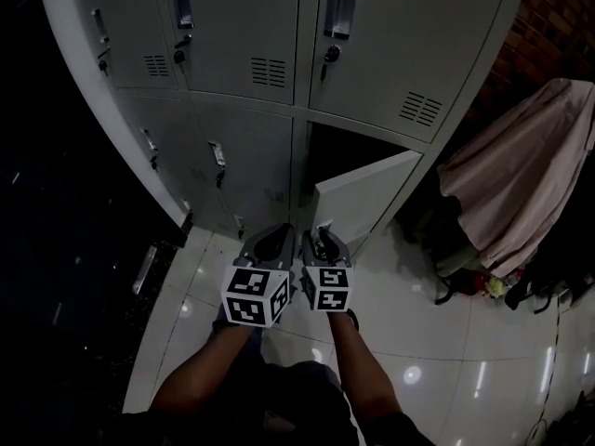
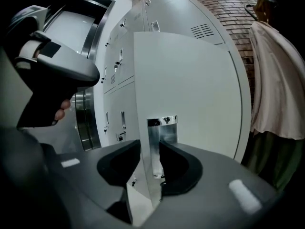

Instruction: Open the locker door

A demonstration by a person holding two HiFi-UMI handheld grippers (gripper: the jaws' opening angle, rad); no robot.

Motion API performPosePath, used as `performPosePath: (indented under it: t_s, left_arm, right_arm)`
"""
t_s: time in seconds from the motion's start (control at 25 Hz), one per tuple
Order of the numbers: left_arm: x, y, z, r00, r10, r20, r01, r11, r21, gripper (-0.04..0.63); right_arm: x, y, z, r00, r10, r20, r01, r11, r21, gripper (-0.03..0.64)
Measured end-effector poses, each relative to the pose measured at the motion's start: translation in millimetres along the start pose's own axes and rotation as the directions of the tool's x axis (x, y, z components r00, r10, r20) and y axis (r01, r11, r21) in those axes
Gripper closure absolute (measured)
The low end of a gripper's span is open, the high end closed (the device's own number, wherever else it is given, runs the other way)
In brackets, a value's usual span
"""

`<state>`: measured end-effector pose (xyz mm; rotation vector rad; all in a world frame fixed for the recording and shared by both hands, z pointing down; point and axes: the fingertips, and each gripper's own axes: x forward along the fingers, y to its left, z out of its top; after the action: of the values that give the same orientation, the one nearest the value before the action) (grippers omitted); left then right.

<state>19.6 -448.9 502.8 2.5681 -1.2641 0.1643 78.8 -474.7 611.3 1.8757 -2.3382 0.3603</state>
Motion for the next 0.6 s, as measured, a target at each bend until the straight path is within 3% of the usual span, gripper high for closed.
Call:
performPosePath:
  t_s: [0.6]
  left_arm:
    - [-29.9, -46.4, -20.1, 0.998, -0.014, -0.058, 0.012, 0.999, -0.041, 0.591]
  right_arm:
    - [-71.4, -21.4, -17.8, 0.997, -0.03, -0.064, 0.03, 1.0, -0.004, 0.483]
